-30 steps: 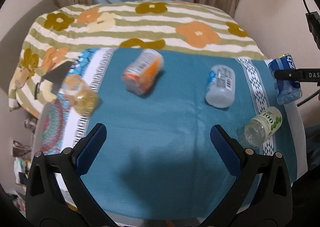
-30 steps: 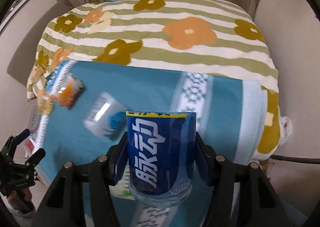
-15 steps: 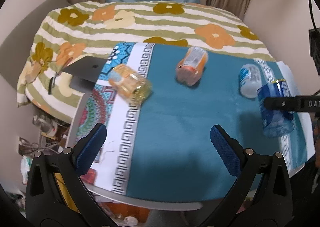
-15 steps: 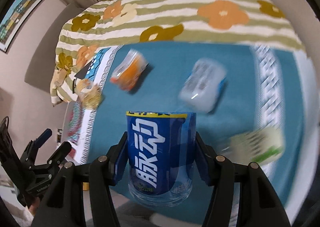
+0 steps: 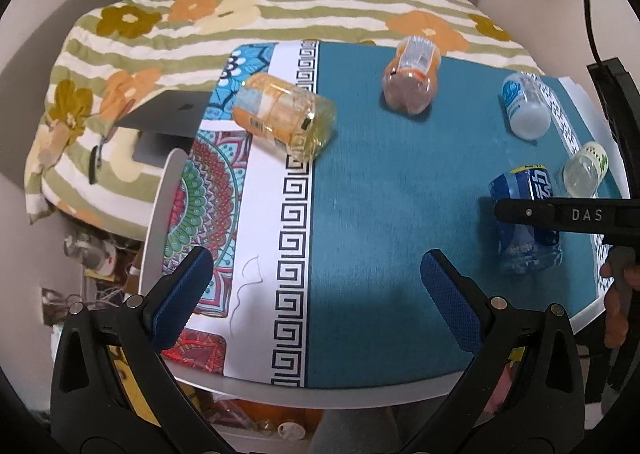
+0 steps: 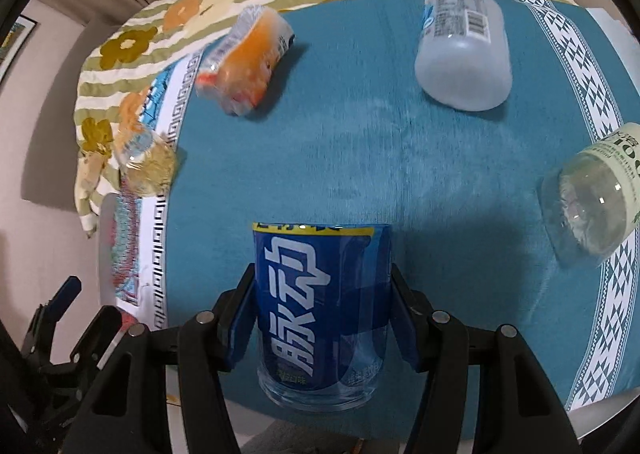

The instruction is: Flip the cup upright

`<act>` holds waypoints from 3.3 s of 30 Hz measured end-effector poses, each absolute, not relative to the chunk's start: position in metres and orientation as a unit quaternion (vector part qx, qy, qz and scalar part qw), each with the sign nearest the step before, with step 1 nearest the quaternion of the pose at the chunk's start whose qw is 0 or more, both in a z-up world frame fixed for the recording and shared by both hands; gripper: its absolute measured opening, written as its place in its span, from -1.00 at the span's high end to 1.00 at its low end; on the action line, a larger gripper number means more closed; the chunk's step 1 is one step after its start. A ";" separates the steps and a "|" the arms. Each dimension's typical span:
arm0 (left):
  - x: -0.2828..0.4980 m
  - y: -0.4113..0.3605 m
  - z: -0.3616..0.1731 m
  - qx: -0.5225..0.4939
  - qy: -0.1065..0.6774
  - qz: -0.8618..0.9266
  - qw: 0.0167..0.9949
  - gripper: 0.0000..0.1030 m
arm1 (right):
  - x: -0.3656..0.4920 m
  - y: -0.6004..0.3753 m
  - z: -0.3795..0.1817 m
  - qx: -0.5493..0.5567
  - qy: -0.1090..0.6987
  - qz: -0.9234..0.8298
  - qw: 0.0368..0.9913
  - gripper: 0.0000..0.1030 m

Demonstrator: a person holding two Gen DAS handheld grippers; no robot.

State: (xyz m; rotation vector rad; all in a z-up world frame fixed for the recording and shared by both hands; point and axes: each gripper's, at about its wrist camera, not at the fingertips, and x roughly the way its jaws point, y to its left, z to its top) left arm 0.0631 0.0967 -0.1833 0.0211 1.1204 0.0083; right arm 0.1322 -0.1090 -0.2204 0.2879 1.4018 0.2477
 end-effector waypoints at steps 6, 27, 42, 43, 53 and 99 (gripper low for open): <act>0.066 0.098 -0.189 0.005 0.535 -0.005 0.845 -1.00 | 0.132 -0.110 -0.229 0.136 0.647 0.104 0.743 -0.10; 0.074 0.067 -0.151 0.024 0.534 -0.012 0.845 -1.00 | 0.117 -0.152 -0.183 0.182 0.597 0.107 0.774 -0.92; 0.131 -0.047 -0.171 0.005 0.651 -0.067 0.756 -1.00 | 0.060 -0.234 -0.142 0.028 0.535 0.071 0.841 -0.93; 0.134 -0.053 -0.177 0.006 0.659 -0.063 0.749 -1.00 | 0.059 -0.238 -0.144 0.026 0.534 0.071 0.842 -0.92; 0.154 -0.081 -0.222 0.031 0.711 -0.029 0.702 -0.99 | 0.055 -0.273 -0.177 0.040 0.540 0.090 0.836 -0.93; 0.116 -0.074 -0.172 -0.008 0.537 -0.059 0.841 -0.27 | 0.038 -0.279 -0.172 0.048 0.495 0.096 0.862 -0.93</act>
